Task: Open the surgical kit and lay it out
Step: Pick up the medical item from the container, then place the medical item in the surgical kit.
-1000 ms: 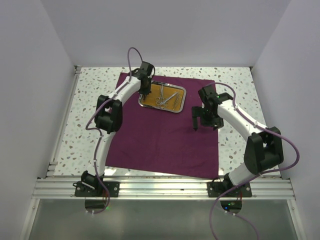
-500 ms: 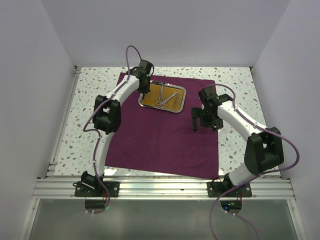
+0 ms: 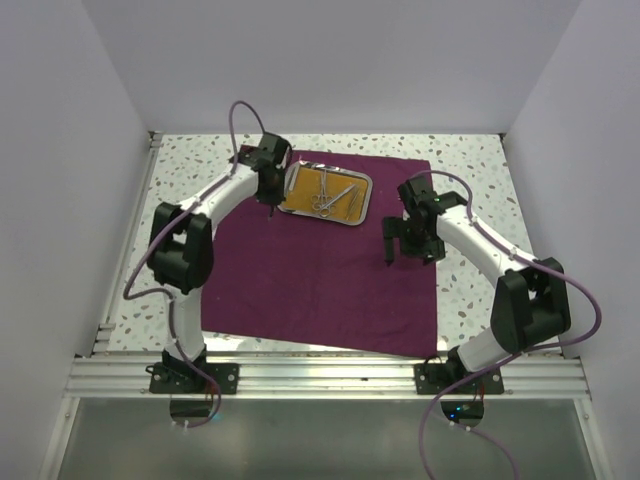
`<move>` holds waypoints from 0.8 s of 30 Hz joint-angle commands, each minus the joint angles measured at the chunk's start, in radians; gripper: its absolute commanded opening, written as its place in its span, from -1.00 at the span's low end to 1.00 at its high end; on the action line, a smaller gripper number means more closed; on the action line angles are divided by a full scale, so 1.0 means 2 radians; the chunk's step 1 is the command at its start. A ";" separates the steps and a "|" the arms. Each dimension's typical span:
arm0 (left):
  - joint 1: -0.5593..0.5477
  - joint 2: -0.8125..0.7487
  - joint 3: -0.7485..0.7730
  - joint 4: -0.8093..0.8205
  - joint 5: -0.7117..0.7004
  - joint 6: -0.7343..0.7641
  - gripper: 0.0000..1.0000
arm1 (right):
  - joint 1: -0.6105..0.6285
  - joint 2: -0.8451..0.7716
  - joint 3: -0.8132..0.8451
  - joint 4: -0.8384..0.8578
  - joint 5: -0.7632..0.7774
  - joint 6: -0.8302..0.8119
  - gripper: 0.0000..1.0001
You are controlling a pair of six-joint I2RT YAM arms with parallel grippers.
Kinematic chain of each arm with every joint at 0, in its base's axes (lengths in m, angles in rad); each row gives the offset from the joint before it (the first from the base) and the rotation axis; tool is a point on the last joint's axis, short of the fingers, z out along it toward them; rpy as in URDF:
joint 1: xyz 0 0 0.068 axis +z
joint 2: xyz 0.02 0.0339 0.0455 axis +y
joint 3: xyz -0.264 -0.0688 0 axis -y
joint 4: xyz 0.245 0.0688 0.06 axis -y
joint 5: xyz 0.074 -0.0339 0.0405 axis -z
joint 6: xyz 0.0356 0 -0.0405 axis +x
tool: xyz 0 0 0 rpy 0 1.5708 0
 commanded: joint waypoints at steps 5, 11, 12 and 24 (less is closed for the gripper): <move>-0.016 -0.195 -0.239 0.037 0.006 -0.060 -1.00 | -0.002 -0.010 -0.009 0.023 -0.025 -0.007 0.92; -0.040 -0.304 -0.371 0.049 0.010 -0.093 -0.98 | -0.002 0.000 -0.022 0.039 -0.047 -0.011 0.91; -0.043 -0.314 -0.382 0.049 0.012 -0.097 -0.72 | -0.002 0.003 -0.023 0.043 -0.051 -0.012 0.91; -0.044 -0.372 -0.387 0.020 -0.007 -0.102 0.99 | -0.002 0.000 -0.032 0.057 -0.066 -0.009 0.90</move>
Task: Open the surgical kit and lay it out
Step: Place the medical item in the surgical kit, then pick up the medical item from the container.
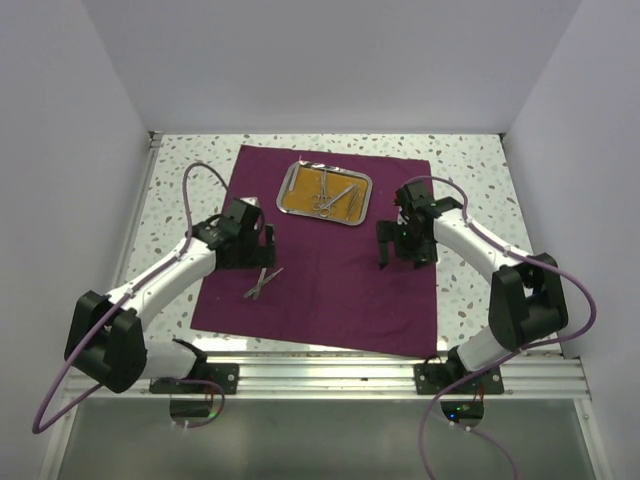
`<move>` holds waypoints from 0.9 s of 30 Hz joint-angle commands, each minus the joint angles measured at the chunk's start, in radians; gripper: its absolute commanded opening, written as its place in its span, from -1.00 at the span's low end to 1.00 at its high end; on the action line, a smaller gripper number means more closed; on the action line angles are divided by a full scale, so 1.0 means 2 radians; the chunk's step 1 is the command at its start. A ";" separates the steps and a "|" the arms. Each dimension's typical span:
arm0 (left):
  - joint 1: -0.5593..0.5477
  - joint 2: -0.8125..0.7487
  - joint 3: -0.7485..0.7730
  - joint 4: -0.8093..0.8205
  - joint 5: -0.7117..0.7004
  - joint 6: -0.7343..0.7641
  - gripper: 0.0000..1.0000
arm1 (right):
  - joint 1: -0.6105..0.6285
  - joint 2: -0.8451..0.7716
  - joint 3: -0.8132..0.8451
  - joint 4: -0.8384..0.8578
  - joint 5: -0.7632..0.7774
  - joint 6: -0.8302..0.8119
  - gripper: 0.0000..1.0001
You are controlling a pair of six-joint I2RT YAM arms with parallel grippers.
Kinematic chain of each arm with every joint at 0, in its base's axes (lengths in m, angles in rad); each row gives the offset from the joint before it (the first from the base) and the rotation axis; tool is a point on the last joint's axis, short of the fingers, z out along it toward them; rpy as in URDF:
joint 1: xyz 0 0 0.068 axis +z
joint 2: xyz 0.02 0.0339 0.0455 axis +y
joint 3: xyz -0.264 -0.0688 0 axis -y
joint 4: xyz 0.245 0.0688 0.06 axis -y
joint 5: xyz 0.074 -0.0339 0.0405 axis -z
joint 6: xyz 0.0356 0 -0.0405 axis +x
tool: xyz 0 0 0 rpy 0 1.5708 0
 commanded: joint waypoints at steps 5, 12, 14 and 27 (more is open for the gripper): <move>0.000 0.106 0.138 0.015 -0.023 0.031 0.99 | -0.002 -0.029 -0.014 0.015 -0.017 0.002 0.90; 0.007 0.280 0.340 0.017 -0.015 0.070 0.99 | -0.002 -0.057 -0.022 0.005 -0.008 0.012 0.90; 0.012 0.335 0.406 0.016 -0.014 0.079 0.99 | -0.002 -0.065 -0.027 0.004 -0.005 0.017 0.90; 0.033 0.544 0.691 0.009 0.004 0.102 0.98 | -0.002 -0.092 -0.038 -0.019 -0.002 0.048 0.90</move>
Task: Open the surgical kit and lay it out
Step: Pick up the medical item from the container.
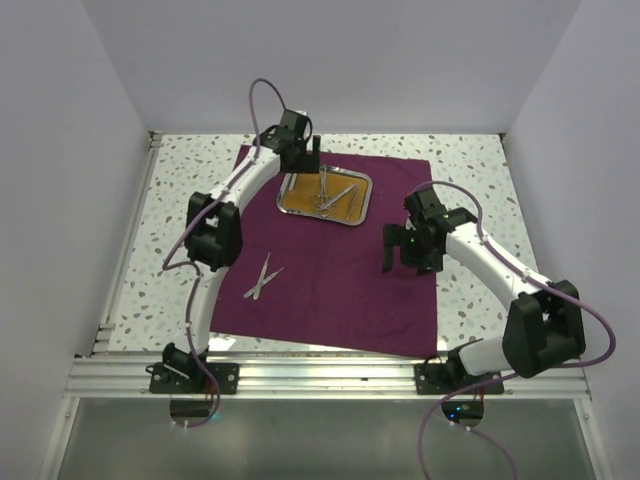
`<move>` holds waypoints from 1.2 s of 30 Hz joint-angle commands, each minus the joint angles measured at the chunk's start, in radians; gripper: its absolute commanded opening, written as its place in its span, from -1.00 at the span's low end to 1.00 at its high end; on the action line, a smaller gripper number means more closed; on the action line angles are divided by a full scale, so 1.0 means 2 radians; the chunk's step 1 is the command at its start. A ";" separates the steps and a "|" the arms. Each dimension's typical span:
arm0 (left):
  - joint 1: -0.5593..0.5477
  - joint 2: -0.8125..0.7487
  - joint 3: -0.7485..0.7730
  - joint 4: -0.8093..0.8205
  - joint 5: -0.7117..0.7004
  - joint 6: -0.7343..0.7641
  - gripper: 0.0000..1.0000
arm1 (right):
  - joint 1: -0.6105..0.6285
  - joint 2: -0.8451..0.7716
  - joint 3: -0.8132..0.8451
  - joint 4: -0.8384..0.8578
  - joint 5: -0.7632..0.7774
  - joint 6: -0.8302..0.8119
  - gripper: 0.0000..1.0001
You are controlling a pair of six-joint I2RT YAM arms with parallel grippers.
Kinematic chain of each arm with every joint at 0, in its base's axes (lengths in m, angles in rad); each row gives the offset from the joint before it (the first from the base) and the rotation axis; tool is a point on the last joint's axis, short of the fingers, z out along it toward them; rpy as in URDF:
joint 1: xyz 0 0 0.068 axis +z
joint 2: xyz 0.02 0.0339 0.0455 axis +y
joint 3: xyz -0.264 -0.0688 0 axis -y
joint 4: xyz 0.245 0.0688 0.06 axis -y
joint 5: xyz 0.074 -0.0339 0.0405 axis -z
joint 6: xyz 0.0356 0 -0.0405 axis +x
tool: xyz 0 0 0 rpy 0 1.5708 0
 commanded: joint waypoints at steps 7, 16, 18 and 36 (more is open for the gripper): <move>0.015 0.053 0.083 0.050 0.050 -0.014 0.83 | -0.002 0.016 0.041 -0.042 0.021 0.007 0.89; 0.020 0.089 0.081 0.064 0.068 -0.024 0.79 | -0.002 0.064 0.099 -0.074 0.030 0.000 0.89; 0.020 0.071 0.034 0.100 0.069 -0.021 0.79 | -0.002 0.070 0.105 -0.077 0.030 0.001 0.89; 0.036 0.105 0.037 0.090 0.046 -0.018 0.37 | -0.001 0.099 0.132 -0.084 0.040 0.026 0.87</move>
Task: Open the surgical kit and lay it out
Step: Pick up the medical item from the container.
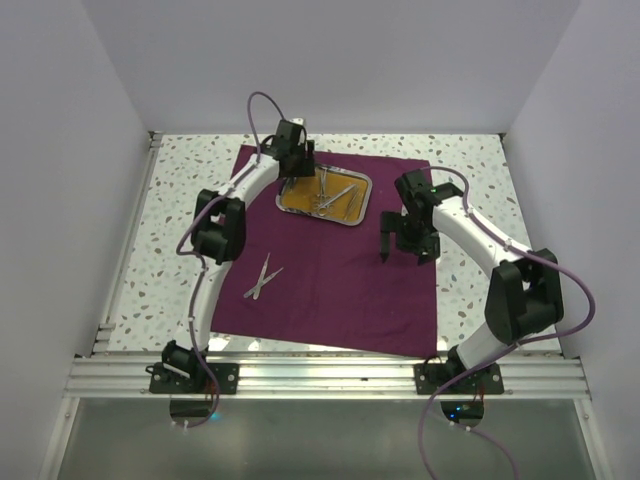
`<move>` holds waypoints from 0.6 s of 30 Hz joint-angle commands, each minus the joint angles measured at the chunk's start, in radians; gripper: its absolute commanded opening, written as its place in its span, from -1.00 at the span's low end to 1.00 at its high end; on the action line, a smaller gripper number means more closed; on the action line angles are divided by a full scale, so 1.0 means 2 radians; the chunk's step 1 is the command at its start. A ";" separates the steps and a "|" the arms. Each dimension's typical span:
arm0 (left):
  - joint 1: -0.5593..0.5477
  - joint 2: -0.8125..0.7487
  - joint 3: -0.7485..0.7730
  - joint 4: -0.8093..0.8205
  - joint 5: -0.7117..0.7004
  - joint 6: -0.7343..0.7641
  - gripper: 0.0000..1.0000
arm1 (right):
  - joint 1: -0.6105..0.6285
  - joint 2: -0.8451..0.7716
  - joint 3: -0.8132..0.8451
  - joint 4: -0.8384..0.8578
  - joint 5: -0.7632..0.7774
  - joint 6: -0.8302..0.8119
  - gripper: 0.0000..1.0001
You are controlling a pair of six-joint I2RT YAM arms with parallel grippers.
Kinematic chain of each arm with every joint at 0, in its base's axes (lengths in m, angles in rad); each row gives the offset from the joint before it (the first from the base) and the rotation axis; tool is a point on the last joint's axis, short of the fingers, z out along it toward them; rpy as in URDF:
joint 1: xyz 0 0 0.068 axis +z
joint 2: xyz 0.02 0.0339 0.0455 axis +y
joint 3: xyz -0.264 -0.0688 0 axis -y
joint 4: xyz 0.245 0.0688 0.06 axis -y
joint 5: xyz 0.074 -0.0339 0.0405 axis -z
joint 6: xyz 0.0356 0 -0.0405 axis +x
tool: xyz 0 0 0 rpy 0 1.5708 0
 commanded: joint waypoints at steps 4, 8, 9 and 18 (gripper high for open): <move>0.010 0.033 0.017 -0.034 -0.072 0.012 0.26 | 0.000 0.001 0.014 -0.005 0.004 0.010 0.87; 0.009 0.049 0.015 -0.053 -0.098 0.016 0.20 | -0.001 0.000 0.003 0.000 0.002 0.012 0.87; 0.010 0.050 0.014 -0.056 -0.104 0.016 0.20 | 0.000 -0.001 0.002 0.003 0.001 0.012 0.87; 0.010 0.053 -0.009 -0.065 -0.110 0.015 -0.56 | 0.000 -0.009 -0.019 0.011 0.001 0.010 0.87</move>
